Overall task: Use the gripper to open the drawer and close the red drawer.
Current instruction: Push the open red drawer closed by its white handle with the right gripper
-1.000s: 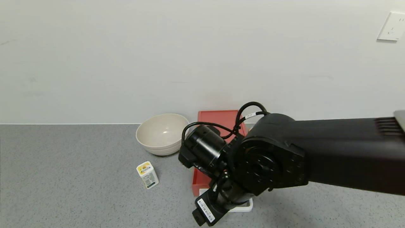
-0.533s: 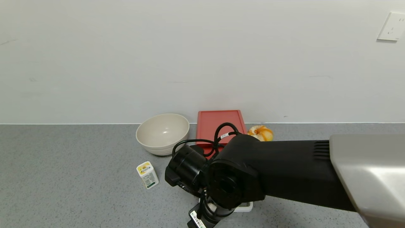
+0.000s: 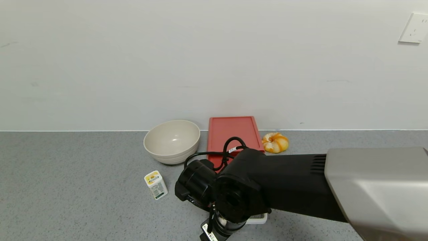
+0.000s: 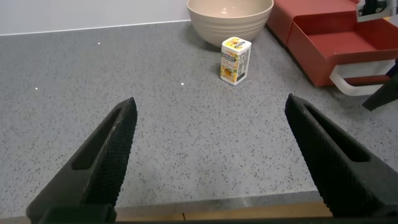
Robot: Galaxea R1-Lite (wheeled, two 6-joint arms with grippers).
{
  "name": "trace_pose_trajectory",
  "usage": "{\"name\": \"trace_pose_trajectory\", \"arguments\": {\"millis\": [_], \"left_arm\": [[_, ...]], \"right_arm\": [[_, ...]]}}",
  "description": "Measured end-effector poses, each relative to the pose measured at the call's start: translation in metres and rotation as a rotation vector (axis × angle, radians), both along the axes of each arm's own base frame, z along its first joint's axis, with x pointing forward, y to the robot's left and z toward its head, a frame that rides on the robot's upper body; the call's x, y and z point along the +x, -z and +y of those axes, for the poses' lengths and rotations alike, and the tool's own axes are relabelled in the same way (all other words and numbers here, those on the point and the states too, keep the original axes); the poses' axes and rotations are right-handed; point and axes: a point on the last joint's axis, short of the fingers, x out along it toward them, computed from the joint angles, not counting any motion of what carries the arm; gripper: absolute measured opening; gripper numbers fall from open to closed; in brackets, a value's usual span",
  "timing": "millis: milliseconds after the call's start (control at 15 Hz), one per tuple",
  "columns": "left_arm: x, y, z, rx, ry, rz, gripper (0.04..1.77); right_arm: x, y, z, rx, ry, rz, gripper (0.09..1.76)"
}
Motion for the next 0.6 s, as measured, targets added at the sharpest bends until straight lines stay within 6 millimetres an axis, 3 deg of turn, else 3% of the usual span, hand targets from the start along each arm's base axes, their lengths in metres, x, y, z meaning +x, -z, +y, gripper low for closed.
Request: {"name": "trace_pose_trajectory", "arguments": {"millis": [600], "left_arm": [[0.0000,0.0000,0.0000,0.000,0.000,0.000,1.72]], "right_arm": [[0.0085,0.0022,-0.0007,-0.016,0.025,-0.037,1.71]]}}
